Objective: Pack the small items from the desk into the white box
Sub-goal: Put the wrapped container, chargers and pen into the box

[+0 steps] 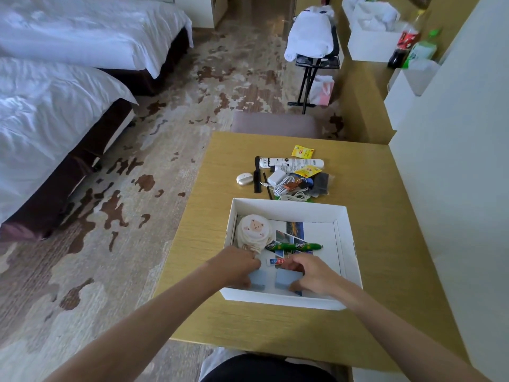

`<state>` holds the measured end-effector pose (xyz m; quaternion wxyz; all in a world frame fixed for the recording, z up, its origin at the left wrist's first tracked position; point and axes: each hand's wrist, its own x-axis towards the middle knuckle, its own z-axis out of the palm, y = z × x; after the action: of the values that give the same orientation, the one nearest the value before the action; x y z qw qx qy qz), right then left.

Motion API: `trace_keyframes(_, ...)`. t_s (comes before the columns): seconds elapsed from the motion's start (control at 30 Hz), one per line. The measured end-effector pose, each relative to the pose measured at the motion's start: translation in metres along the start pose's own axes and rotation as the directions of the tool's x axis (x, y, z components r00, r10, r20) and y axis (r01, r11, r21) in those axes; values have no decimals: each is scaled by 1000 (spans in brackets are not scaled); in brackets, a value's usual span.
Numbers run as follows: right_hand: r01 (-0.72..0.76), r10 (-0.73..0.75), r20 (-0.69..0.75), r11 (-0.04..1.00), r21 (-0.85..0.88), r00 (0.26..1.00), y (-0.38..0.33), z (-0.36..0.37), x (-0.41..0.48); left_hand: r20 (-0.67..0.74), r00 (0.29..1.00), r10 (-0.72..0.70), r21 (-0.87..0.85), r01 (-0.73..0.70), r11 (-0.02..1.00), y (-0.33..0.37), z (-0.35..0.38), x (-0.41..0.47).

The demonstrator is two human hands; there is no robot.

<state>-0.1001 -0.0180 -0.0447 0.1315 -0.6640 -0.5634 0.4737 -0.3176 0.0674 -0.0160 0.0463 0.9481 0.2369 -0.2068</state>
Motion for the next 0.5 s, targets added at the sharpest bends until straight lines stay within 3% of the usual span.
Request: trace_keyframes(0.5,79,-71,138,995,-54,988,-23,24,19,56,998,23,98,-29,995,-10,-6,-10)
